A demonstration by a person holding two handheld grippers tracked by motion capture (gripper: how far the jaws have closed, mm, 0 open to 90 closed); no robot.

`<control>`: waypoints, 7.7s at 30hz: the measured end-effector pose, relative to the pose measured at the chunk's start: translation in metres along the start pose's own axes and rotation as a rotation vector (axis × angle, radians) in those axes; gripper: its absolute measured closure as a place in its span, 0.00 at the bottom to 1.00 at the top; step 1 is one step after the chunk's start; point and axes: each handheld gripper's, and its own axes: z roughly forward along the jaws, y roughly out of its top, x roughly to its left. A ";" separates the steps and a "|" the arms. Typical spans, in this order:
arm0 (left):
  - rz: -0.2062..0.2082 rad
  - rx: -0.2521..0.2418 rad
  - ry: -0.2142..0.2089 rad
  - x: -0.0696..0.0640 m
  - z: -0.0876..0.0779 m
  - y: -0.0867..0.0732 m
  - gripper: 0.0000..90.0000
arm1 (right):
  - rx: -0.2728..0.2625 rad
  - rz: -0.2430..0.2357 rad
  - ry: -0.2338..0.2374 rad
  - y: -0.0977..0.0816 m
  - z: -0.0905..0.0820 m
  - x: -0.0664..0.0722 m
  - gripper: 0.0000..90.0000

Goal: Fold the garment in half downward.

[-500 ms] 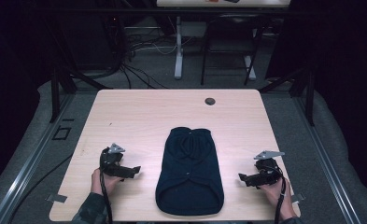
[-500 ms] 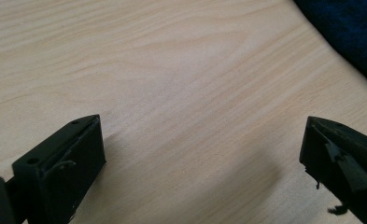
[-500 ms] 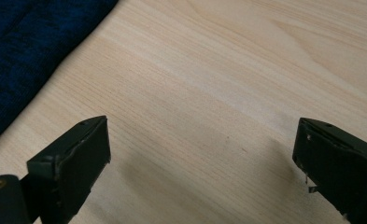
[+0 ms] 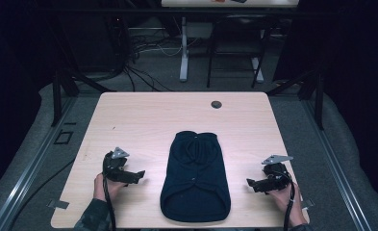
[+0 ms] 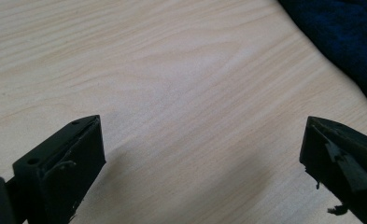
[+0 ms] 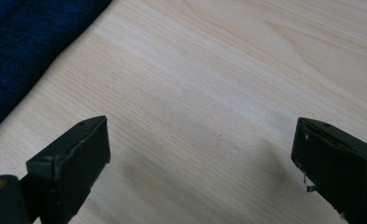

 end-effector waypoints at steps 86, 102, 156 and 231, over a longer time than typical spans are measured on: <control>0.150 0.147 -0.106 -0.046 0.135 0.167 0.14 | 0.107 -0.069 0.156 0.180 0.119 0.019 0.25; 0.149 0.166 -0.107 -0.049 0.143 0.161 0.16 | 0.159 -0.082 0.183 0.182 0.133 0.022 0.36; 0.269 0.012 -0.165 -0.069 0.090 0.172 0.74 | -0.074 -0.210 0.117 0.178 0.082 0.048 0.77; 0.546 -0.191 -0.099 -0.104 -0.005 0.191 0.75 | -0.369 -0.382 0.029 0.173 -0.014 0.069 0.75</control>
